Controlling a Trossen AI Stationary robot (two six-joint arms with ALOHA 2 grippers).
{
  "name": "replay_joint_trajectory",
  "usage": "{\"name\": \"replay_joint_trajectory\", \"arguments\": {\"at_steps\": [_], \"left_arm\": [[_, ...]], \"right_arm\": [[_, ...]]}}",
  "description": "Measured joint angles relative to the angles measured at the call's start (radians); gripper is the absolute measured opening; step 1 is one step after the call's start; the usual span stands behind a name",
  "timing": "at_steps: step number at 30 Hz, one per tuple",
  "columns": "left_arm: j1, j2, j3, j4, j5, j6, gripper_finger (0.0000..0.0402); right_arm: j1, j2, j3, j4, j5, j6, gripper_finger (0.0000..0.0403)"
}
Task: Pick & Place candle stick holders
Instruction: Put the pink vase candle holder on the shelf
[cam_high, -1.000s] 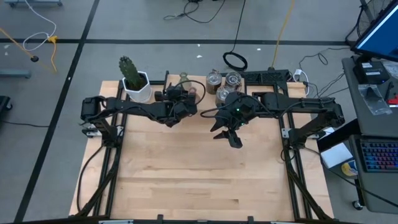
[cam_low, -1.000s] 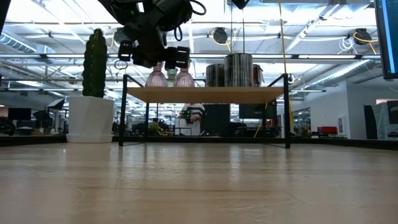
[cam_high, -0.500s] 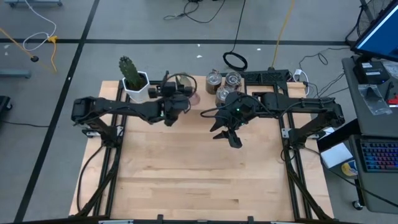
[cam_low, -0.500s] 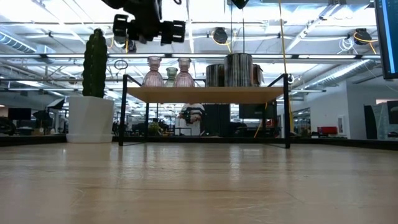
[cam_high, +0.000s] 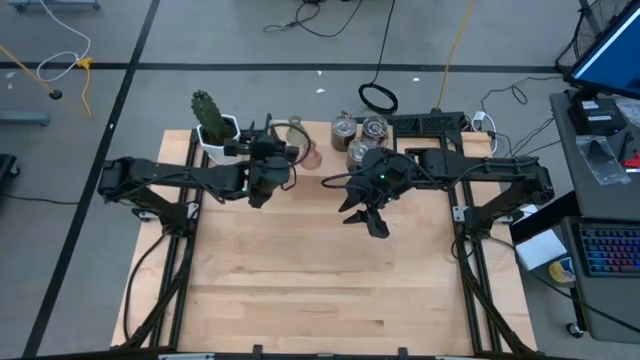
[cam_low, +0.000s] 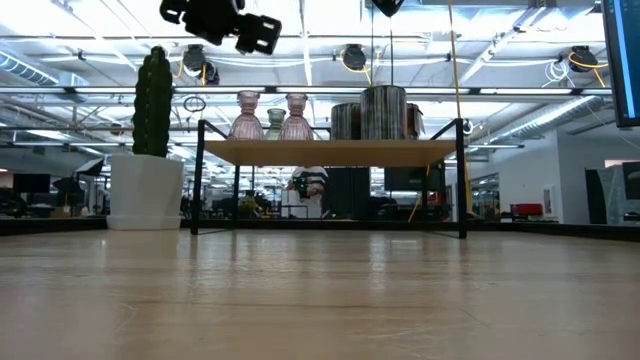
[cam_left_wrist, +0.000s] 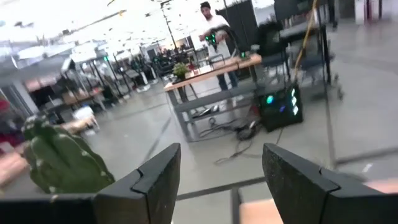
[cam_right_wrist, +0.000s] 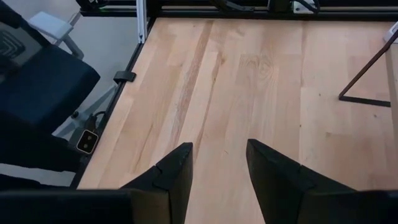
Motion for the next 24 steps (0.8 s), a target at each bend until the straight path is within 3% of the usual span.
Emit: {"name": "replay_joint_trajectory", "arguments": {"at_steps": [11, 20, 24], "left_arm": [[0.029, -0.001, 0.000, -0.024, -0.004, 0.238, 0.0211], [0.017, -0.027, 0.000, -0.032, -0.002, 0.407, 0.0075], [0.017, -0.047, 0.002, -0.041, -0.003, 0.393, 0.0013]], "right_arm": [[0.000, 0.000, 0.000, 0.001, 0.002, 0.014, 0.0144], [0.000, 0.000, 0.000, 0.001, 0.030, 0.014, 0.0144], [0.000, 0.000, 0.000, 0.001, 0.031, 0.014, 0.0144]]}}
